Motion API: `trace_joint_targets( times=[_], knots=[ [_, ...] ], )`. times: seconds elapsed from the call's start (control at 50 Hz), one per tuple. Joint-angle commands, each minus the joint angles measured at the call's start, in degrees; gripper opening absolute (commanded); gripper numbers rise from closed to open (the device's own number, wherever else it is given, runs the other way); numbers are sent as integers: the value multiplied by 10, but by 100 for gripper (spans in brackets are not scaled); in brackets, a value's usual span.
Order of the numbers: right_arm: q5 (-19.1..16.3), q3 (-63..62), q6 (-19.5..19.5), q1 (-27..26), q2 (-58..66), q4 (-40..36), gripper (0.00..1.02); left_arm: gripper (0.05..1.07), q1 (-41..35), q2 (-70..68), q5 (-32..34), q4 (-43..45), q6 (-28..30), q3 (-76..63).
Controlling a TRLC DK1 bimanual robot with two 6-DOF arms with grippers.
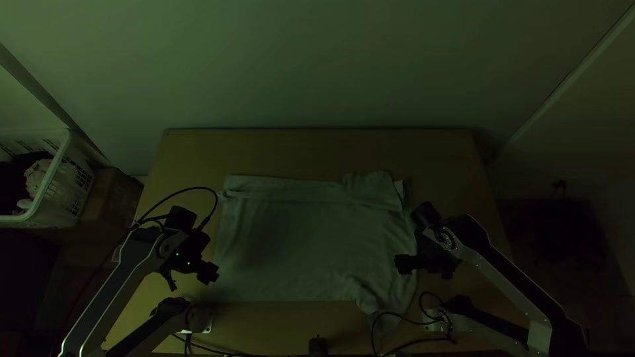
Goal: Fold the t-shirt
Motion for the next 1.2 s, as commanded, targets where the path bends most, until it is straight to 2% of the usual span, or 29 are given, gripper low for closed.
trace_joint_targets(
  times=[0.0,0.2,0.28,0.46,0.7,0.94,1.1,1.18],
  knots=[
    [-5,-9,4,2,9,-10,97,87,-9,15,-1,-19,33,-33],
    [-5,-13,4,2,29,-10,97,87,-9,60,-6,-27,33,-38],
    [-5,-16,3,3,32,-10,97,87,-18,78,-29,-27,34,-46],
    [-5,-30,0,3,39,-10,97,87,-35,103,-34,-41,61,-56],
    [-5,-39,-3,0,67,-10,97,87,-109,164,-39,-48,57,-57],
    [-5,-40,-17,-17,72,-7,95,86,-143,217,-47,-27,48,-59],
    [-5,-43,-29,-25,75,-2,95,67,-176,249,-47,-12,32,-57],
    [-5,-45,-39,-31,83,2,95,63,-189,262,-47,-10,26,-56]
  ],
)
